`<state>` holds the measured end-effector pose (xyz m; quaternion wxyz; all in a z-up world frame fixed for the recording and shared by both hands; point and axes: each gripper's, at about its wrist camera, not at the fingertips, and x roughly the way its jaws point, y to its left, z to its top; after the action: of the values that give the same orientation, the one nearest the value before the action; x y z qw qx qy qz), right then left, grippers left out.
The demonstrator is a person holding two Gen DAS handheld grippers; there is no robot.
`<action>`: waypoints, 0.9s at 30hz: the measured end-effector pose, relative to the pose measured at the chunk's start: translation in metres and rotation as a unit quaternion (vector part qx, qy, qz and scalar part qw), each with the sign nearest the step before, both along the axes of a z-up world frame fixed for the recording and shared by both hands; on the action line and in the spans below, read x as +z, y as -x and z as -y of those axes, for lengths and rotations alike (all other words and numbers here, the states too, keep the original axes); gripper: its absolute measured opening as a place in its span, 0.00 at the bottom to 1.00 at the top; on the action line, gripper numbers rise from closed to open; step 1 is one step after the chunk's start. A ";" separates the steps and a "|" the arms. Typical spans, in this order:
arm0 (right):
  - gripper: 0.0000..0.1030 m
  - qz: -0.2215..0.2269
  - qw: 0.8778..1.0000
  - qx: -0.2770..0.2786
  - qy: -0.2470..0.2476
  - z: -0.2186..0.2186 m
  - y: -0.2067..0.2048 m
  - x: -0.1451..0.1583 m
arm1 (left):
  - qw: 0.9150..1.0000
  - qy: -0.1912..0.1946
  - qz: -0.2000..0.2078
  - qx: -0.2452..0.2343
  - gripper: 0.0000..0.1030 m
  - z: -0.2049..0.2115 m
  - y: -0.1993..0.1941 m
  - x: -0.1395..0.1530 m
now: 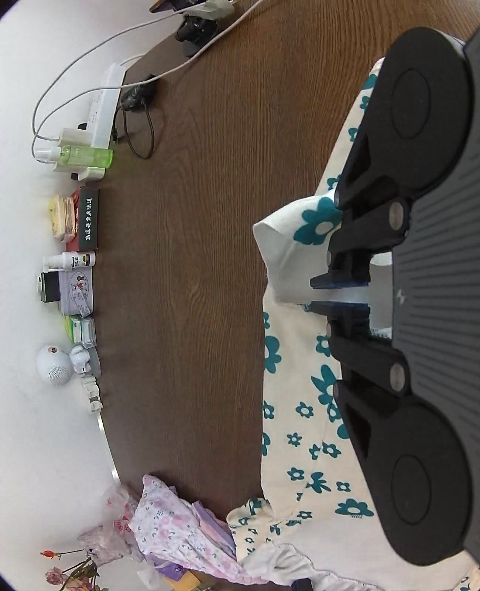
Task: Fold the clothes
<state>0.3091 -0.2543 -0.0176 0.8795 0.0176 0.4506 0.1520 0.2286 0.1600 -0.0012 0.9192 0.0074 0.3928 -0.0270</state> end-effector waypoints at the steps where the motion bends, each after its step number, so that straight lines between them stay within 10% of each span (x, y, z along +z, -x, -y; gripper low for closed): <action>1: 0.19 -0.004 1.000 -0.011 -0.026 0.008 0.004 0.003 | 1.000 0.004 0.001 0.003 0.16 -0.002 0.002 0.001; 5: 0.33 0.018 0.998 0.010 -0.067 0.028 0.047 0.025 | 0.999 0.045 0.013 0.013 0.22 -0.015 0.023 0.010; 9: 0.43 0.032 0.999 0.042 -0.013 0.042 0.099 0.032 | 0.998 0.060 0.018 0.018 0.41 -0.027 0.054 0.020; 14: 0.45 0.051 0.994 0.023 0.089 0.051 0.126 0.015 | 0.999 0.035 -0.004 -0.003 0.38 -0.018 0.071 0.010; 17: 0.07 0.043 0.996 0.005 0.073 0.060 0.121 0.003 | 1.000 -0.013 0.005 -0.013 0.23 -0.005 0.072 0.001; 21: 0.01 0.030 0.998 -0.029 0.037 0.076 0.113 0.000 | 1.000 -0.012 0.003 -0.003 0.23 -0.007 0.071 0.000; 27: 0.29 0.054 0.998 -0.018 -0.017 0.077 0.140 0.021 | 0.999 0.014 0.032 0.018 0.23 -0.014 0.088 0.010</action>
<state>0.1696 -0.3312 0.0037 0.9046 0.0323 0.3996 0.1446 0.1407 0.1743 0.0084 0.9315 -0.0122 0.3633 -0.0156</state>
